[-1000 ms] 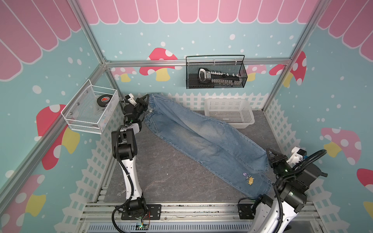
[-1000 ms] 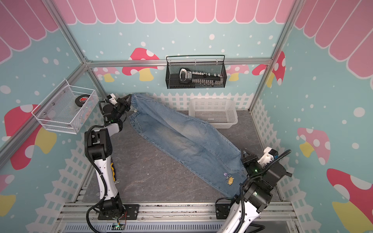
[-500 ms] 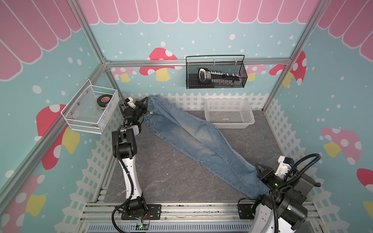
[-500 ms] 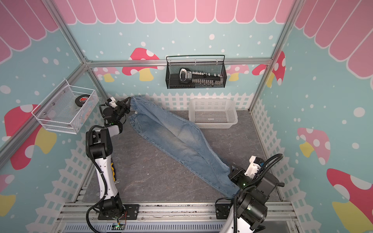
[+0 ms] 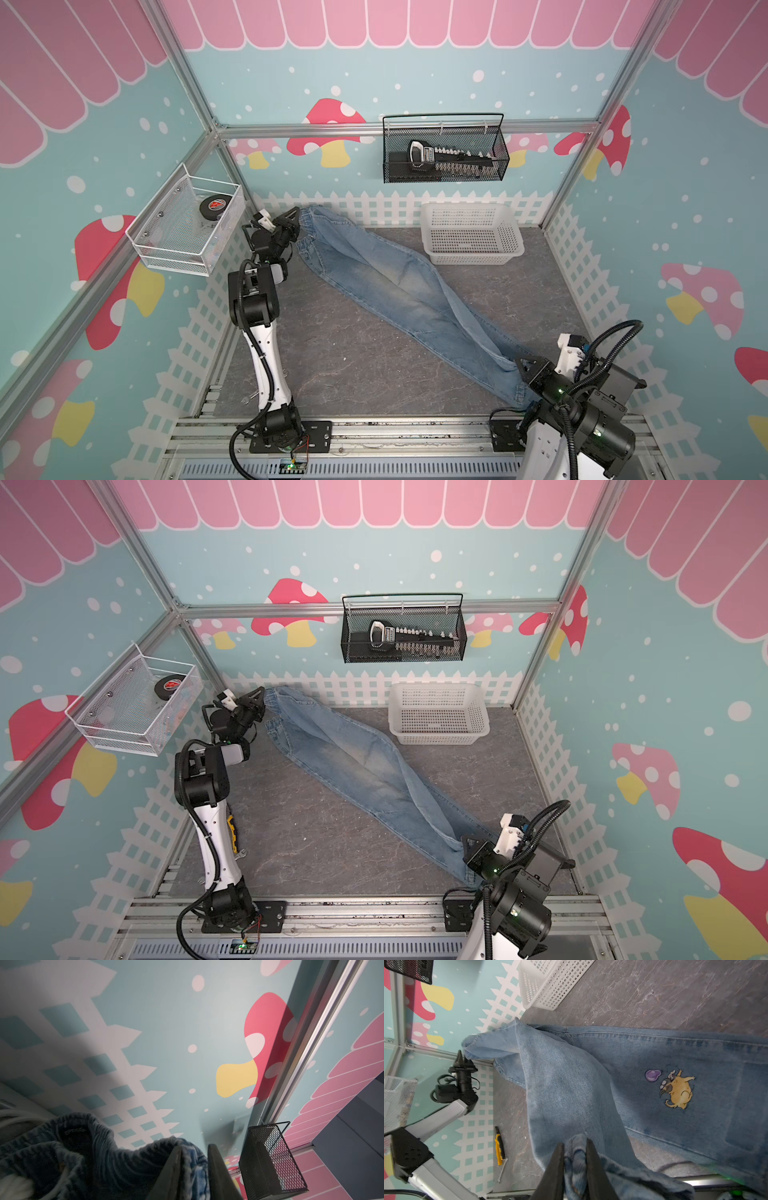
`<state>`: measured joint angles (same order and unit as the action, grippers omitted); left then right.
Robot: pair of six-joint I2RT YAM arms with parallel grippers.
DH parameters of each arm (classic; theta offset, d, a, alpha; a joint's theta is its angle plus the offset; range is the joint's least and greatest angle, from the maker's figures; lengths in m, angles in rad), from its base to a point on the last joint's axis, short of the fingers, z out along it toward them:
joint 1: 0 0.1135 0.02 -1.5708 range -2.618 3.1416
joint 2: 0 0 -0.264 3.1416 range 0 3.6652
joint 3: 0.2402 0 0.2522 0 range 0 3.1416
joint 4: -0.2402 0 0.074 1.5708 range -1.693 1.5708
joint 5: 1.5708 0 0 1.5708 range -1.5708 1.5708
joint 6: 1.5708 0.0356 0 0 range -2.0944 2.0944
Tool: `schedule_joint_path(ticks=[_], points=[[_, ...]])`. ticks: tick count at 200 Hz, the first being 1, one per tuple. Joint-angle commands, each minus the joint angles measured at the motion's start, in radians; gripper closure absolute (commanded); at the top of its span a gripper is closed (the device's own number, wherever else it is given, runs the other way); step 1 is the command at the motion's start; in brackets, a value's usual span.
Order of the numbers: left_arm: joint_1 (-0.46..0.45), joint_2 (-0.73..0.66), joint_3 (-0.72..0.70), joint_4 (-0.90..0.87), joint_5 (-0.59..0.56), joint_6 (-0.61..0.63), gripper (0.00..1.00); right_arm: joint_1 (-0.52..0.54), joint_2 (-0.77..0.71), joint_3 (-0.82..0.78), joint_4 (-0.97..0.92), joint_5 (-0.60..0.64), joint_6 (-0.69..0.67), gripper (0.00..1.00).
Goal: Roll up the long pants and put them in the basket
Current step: Fold the long pant at the center of the board.
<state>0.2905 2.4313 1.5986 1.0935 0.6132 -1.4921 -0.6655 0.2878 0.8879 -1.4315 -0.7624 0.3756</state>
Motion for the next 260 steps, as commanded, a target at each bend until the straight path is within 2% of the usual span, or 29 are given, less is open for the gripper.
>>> schedule_joint_path(ticks=[1, 16, 42, 59, 80, 96, 121, 155, 166, 190, 213, 236, 260], points=[[0.019, -0.049, -0.045, 0.078, -0.008, -0.035, 0.64, 0.009, 0.028, 0.089, -0.014, 0.006, -0.015, 0.6], [0.019, -0.083, -0.089, 0.079, -0.007, -0.021, 0.61, 0.009, 0.065, 0.13, 0.024, 0.029, -0.004, 0.51], [0.011, -0.142, -0.154, 0.077, -0.017, -0.007, 0.6, 0.009, 0.12, 0.128, 0.117, 0.072, 0.017, 0.49], [-0.016, -0.178, -0.188, 0.082, -0.051, 0.001, 0.6, 0.009, 0.14, 0.046, 0.255, 0.053, 0.095, 0.5], [-0.052, -0.22, -0.189, 0.031, -0.037, 0.043, 0.6, 0.009, 0.183, -0.085, 0.434, 0.009, 0.17, 0.52], [-0.076, -0.265, -0.189, -0.043, -0.023, 0.104, 0.6, 0.01, 0.236, -0.102, 0.453, 0.022, 0.134, 0.54], [-0.099, -0.333, -0.207, -0.158, -0.034, 0.202, 0.6, 0.023, 0.324, -0.027, 0.421, 0.06, 0.055, 0.53], [-0.094, -0.365, -0.25, -0.179, -0.068, 0.216, 0.6, 0.096, 0.432, 0.024, 0.433, 0.103, 0.017, 0.53], [-0.109, -0.362, -0.221, -0.232, -0.06, 0.237, 0.6, 0.165, 0.468, 0.018, 0.468, 0.12, 0.037, 0.53], [-0.169, -0.336, -0.113, -0.407, -0.059, 0.322, 0.6, 0.391, 0.574, 0.014, 0.581, 0.194, 0.093, 0.52], [-0.224, -0.285, 0.025, -0.612, -0.066, 0.424, 0.6, 0.565, 0.714, 0.059, 0.615, 0.302, 0.067, 0.51], [-0.266, -0.215, 0.204, -0.88, -0.091, 0.554, 0.6, 0.654, 0.859, 0.112, 0.627, 0.408, 0.038, 0.51], [-0.303, -0.113, 0.411, -1.104, -0.095, 0.664, 0.6, 0.698, 1.008, 0.167, 0.704, 0.373, 0.03, 0.5]])
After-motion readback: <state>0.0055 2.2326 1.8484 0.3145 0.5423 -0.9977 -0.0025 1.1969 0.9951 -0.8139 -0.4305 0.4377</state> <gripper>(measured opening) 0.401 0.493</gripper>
